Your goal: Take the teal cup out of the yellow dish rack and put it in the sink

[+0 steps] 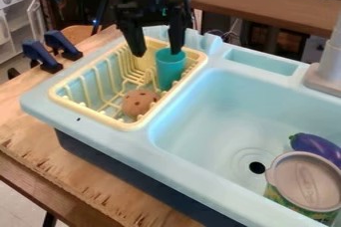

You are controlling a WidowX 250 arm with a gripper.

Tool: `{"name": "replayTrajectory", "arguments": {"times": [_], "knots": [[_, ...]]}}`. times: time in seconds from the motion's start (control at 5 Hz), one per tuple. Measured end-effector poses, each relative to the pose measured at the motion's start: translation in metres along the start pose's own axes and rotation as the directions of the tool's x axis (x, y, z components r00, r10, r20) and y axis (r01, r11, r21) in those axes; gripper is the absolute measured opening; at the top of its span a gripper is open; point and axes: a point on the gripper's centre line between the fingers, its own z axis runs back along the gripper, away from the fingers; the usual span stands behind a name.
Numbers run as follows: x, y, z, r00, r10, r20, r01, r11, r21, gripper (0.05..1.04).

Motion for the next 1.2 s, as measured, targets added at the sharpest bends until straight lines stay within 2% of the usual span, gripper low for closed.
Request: {"name": "replayTrajectory", "arguments": {"times": [0.2, 0.4, 0.8, 1.0, 1.2], "knots": [[-0.002, -0.005, -0.002, 1.000, -0.007, -0.011, 0.007, 1.000, 0.008, 0.989], [-0.003, -0.004, -0.011, 0.999, 0.006, -0.037, -0.005, 1.000, 0.022, 0.931], [-0.008, 0.018, -0.021, 0.994, 0.089, -0.069, -0.087, 0.995, 0.042, 0.432], [-0.010, 0.017, -0.021, 0.993, 0.088, -0.080, -0.085, 0.995, 0.042, 0.267], [-0.008, 0.001, -0.010, 0.996, 0.046, -0.075, -0.042, 0.998, 0.043, 0.143]]}}
